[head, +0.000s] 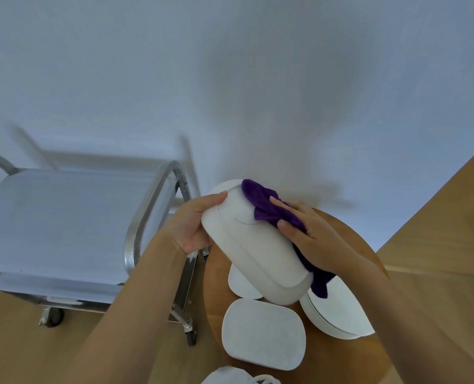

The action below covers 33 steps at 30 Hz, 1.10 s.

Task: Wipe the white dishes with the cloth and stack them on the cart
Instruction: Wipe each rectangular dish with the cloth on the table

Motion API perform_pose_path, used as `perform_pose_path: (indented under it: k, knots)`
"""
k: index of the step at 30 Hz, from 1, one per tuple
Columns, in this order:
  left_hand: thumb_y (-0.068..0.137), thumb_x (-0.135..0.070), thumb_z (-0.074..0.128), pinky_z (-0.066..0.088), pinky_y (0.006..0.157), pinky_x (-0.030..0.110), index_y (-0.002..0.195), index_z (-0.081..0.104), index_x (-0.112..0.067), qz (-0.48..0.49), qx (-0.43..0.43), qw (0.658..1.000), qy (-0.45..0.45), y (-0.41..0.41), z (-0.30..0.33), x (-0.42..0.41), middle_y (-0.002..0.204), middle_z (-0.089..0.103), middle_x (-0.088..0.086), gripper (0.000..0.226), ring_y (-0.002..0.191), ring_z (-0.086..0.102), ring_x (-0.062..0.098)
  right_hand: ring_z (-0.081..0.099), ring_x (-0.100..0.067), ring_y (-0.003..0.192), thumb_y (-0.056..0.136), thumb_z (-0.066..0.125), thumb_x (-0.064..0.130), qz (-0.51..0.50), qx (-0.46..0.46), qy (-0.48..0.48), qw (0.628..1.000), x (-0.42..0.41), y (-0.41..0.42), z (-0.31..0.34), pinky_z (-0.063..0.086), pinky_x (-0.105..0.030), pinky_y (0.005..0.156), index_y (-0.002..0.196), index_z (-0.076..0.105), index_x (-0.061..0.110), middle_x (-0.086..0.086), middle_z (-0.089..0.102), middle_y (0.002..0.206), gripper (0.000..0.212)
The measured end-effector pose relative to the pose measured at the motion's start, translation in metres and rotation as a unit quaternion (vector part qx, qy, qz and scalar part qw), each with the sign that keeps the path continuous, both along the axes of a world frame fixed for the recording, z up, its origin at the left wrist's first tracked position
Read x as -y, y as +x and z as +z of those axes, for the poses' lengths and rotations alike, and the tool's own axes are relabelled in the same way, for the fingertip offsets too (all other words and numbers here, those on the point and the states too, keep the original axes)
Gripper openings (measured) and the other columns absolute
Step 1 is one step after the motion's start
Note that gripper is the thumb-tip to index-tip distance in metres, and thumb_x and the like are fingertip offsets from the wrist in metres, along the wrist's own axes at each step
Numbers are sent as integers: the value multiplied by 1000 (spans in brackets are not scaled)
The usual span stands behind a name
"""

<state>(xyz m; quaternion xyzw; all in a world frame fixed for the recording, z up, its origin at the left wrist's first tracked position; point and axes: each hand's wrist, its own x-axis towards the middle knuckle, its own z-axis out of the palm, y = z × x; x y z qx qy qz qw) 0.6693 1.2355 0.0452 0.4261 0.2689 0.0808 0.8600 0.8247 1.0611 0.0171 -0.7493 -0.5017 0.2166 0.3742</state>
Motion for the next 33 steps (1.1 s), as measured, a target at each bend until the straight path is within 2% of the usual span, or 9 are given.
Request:
perform_pose_path:
  k: [7,14,16,18,20,23,25,29,33]
  knots:
    - [76,-30,61,58,52,30,103,63,-11,125,64,990,7,11,-4,24,88,76,6,33,72,73,19,44,-14,123,88,43,42,-239,-109,154,952,-2,-29,-28,38,-42,104,127,44,47,9,47,136,39]
    - [93,-41,52,56,67,21,111,62,-29,87,-6,988,131,37,-30,94,91,75,-9,23,87,71,9,39,-28,130,94,37,47,-355,-155,60,920,-22,-59,-24,35,-54,103,136,45,26,-5,46,140,47]
    - [86,-58,46,54,65,14,108,58,-38,65,-24,974,216,36,-36,104,93,73,-15,32,89,69,3,50,-29,121,91,50,40,-340,-337,244,844,-39,-83,-4,43,-47,98,129,53,12,-11,55,130,47]
    - [83,-64,40,53,69,13,119,54,-37,39,-38,948,314,32,-39,103,97,70,-15,47,93,67,6,64,-26,102,80,60,45,-335,-571,390,640,-34,-82,3,55,-39,82,110,66,9,-8,67,107,47]
    - [94,-53,36,50,92,24,141,41,-32,-31,-44,888,457,30,-41,96,124,62,-9,51,114,58,10,65,-22,101,72,57,57,-208,-548,287,758,-15,-73,25,55,-34,76,105,65,20,-1,69,99,49]
    - [99,-47,30,22,118,43,153,12,-32,-143,-69,754,637,29,-43,82,159,23,0,59,146,20,18,57,-26,115,69,63,53,-117,-529,110,833,-12,-39,13,47,-43,96,120,56,23,-8,64,116,60]
    - [91,-63,21,9,119,52,152,11,-37,-192,-110,699,680,26,-41,71,161,13,-1,67,148,10,20,66,-26,99,83,65,26,-133,-513,127,838,-12,-29,8,55,-40,79,116,60,16,-11,68,106,35]
    - [79,-72,37,0,119,49,151,14,-36,-60,-147,783,602,12,-42,53,160,16,-6,83,147,8,16,67,-24,78,86,54,9,-252,-505,115,817,-8,-22,-6,53,-30,52,100,60,17,-6,69,87,17]
    - [94,-32,58,20,117,50,153,12,-20,205,-216,812,503,11,-38,27,157,20,5,76,145,17,27,67,-20,76,87,59,18,-260,-431,89,860,-4,-18,-18,52,-27,51,94,61,24,3,71,80,10]
